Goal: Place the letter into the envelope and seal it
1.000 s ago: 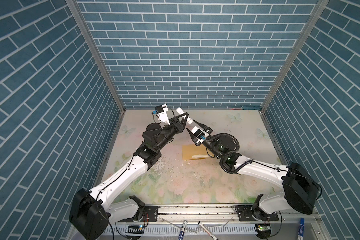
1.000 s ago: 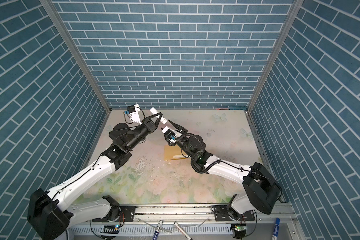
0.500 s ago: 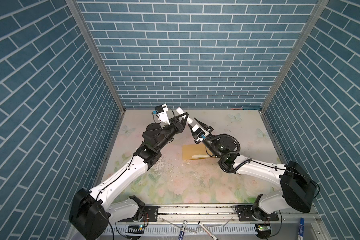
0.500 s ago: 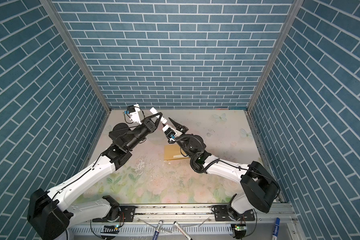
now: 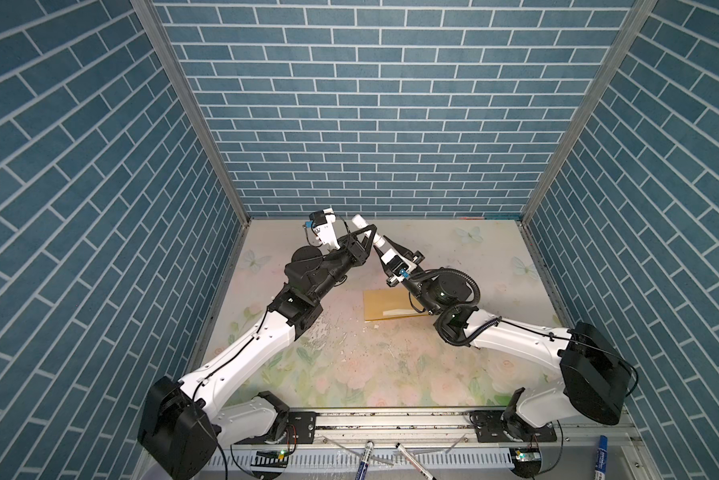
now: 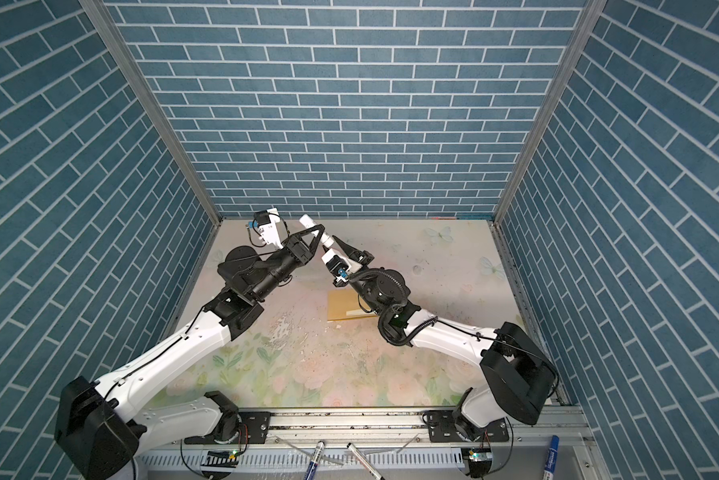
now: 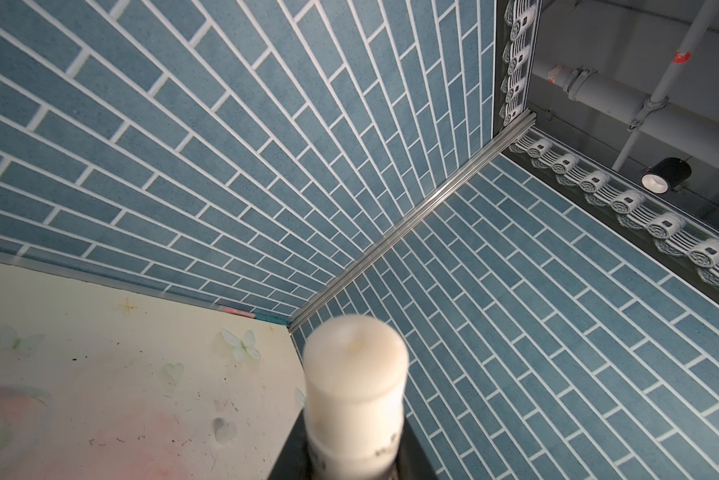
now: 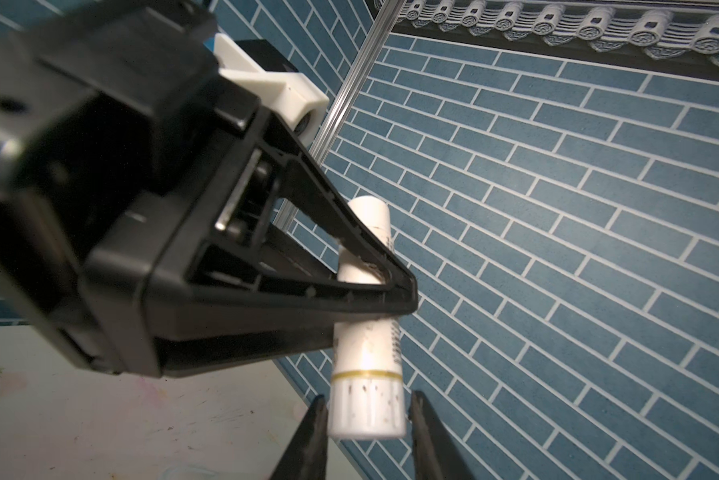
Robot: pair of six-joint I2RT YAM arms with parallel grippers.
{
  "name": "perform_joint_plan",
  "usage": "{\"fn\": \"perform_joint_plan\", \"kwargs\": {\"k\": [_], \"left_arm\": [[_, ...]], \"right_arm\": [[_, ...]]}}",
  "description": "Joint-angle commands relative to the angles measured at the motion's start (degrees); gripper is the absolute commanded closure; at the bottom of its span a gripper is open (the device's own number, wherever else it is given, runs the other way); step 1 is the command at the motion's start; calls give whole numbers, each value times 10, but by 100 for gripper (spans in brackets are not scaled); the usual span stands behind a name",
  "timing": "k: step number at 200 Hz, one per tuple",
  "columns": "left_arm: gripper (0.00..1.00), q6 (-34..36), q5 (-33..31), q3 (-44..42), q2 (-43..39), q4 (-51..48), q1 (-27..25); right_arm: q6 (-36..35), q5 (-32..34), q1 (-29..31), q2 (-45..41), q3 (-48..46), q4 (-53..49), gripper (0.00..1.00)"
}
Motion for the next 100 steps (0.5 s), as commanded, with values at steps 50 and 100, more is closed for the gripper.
{"fn": "perform_joint_plan", "kwargs": {"k": [50,100], "left_arm": [[100,5,9,9,6,7,0],[100,38,19,9,8,6,-1]], "right_arm": [[-2,-8,5,-4,37,1,79],[177,-94,-34,-42,65,-93,95]]}}
